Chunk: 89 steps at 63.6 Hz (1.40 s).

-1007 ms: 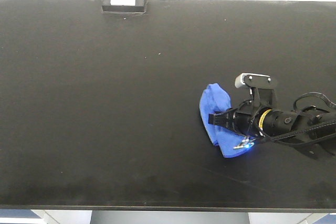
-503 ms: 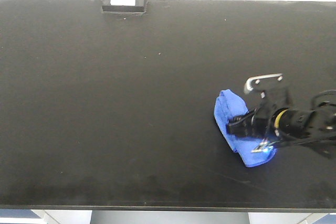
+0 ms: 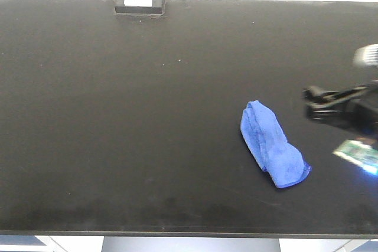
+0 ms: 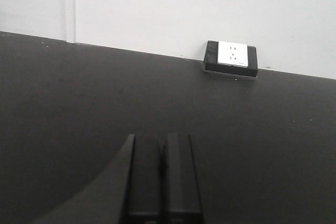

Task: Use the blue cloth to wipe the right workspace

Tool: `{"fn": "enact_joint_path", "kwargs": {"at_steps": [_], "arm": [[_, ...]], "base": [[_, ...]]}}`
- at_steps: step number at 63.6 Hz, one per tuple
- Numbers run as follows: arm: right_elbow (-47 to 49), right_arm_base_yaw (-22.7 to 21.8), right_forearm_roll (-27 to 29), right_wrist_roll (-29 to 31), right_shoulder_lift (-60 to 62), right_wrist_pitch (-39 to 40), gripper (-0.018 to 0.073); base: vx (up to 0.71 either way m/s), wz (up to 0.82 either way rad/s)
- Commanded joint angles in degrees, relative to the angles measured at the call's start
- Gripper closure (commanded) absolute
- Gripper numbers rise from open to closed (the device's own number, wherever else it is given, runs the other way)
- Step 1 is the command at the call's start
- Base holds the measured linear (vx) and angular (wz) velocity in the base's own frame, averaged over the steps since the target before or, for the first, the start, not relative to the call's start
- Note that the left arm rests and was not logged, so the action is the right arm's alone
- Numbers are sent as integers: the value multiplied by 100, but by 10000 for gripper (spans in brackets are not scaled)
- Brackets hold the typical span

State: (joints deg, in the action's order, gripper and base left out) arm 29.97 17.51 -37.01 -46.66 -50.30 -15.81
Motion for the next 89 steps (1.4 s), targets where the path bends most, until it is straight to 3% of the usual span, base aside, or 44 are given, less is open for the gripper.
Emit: {"fn": "enact_joint_path", "kwargs": {"at_steps": [1,31,36,41,46,54,63,68,79,89], "arm": [[131,0,-70,-1,471,-54,37],[116,0,-36,18,1529,-270,83],[116,-65,463,162,1705,-557,119],[116,-318,1405,702,1960,-1032,202],[111,-673,2173,1772,2318,-1384,323],[-121,-1283,2646,3647,2923,-1257,574],[-1047,-1749,3382,5417,3707,-189,570],[-1615,-1906,3817,5920,4070,365,570],[-2781,-1971,4024,5746,4762,1297,567],[-3293,-1971,3896,4666,5156,1178,567]], "base": [[0,0],[0,0],[0,0],[0,0],[0,0],[0,0],[0,0],[0,0],[0,0],[0,0]]}}
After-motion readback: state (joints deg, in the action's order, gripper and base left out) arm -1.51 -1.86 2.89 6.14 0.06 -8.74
